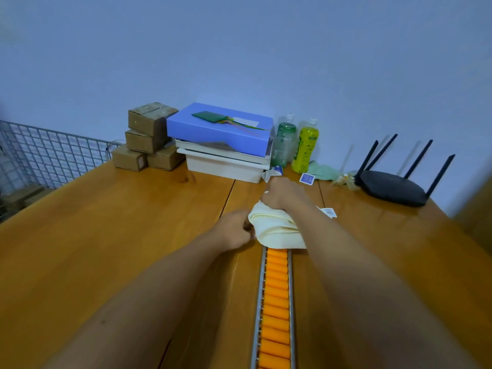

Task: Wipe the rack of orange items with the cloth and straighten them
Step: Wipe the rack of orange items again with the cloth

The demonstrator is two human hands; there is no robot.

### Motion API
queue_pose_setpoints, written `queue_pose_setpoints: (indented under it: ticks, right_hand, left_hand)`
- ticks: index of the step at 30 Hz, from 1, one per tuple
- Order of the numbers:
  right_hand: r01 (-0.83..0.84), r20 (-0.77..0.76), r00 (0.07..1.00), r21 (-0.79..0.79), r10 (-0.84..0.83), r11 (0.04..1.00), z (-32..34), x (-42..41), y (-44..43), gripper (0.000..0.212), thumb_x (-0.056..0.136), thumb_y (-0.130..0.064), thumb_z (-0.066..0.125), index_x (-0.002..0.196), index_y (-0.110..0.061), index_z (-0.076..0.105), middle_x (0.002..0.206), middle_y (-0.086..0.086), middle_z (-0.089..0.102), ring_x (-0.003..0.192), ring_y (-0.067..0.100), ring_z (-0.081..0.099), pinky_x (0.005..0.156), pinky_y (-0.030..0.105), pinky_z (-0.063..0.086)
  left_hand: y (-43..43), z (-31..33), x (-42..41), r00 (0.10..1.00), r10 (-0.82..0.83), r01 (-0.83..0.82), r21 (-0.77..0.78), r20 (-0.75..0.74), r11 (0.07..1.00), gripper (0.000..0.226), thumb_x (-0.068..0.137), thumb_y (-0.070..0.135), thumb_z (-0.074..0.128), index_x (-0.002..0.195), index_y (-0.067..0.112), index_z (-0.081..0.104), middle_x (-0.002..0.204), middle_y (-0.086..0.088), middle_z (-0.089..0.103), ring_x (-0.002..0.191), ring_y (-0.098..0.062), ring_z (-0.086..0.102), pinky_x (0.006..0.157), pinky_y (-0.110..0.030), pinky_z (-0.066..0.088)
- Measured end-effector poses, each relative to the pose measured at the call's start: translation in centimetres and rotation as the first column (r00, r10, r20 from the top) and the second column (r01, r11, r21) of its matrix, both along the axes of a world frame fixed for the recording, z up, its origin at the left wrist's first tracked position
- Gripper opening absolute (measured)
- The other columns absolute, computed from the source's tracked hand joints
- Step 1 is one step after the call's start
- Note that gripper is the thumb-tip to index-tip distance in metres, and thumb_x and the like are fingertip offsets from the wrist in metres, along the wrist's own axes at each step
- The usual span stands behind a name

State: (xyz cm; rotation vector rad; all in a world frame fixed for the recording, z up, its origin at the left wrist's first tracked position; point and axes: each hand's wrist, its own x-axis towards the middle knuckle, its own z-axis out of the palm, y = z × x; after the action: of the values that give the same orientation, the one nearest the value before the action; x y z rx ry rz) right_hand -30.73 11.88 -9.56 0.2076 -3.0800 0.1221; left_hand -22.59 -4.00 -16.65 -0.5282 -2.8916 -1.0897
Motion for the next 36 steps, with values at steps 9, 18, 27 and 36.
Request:
queue_pose_setpoints:
  ticks: [9,18,27,36]
  right_hand:
    - [0.009,0.051,0.999,-0.036,-0.007,0.999,0.3,2.7,0.3,0.034,0.090,-0.040,0.055,0.111,-0.016,0.066,0.110,0.009,0.064,0.099,0.031,0.061,0.073,0.035,0.043]
    - [0.011,0.074,0.997,-0.097,-0.004,0.995,-0.1,5.1,0.9,0.032,0.087,-0.044,0.059,0.103,-0.018,0.067,0.092,0.004,0.056,0.087,0.027,0.057,0.073,0.035,0.049]
    - [-0.011,0.112,0.993,-0.143,0.027,0.990,-0.6,7.5,1.0,0.042,0.078,-0.050,0.057,0.105,-0.021,0.072,0.103,0.005,0.068,0.090,0.027,0.062,0.077,0.038,0.055]
    - [-0.005,0.141,0.990,-0.146,0.025,0.989,-0.4,11.6,1.2,0.045,0.085,-0.048,0.056,0.116,-0.020,0.073,0.119,0.009,0.067,0.105,0.030,0.061,0.085,0.041,0.055]
  left_hand:
    - [0.4,0.7,0.3,0.999,0.006,-0.004,-0.036,0.038,0.999,0.019,0.091,0.018,0.064,0.109,0.020,0.061,0.113,-0.005,0.066,0.103,-0.025,0.060,0.092,-0.044,0.052]
    - [0.7,0.7,1.3,0.997,0.048,-0.058,-0.155,-0.065,0.986,0.010,0.096,0.021,0.058,0.089,0.022,0.052,0.100,-0.003,0.058,0.092,-0.023,0.055,0.076,-0.036,0.047]
    - [1.0,1.1,3.8,0.983,0.083,-0.125,-0.270,-0.163,0.955,0.016,0.097,0.020,0.060,0.105,0.009,0.068,0.105,-0.010,0.060,0.086,-0.021,0.053,0.070,-0.032,0.043]
    - [0.5,2.1,7.8,0.986,0.078,-0.124,-0.334,-0.148,0.934,0.017,0.096,0.020,0.061,0.107,0.011,0.070,0.107,-0.007,0.064,0.094,-0.024,0.061,0.074,-0.031,0.050]
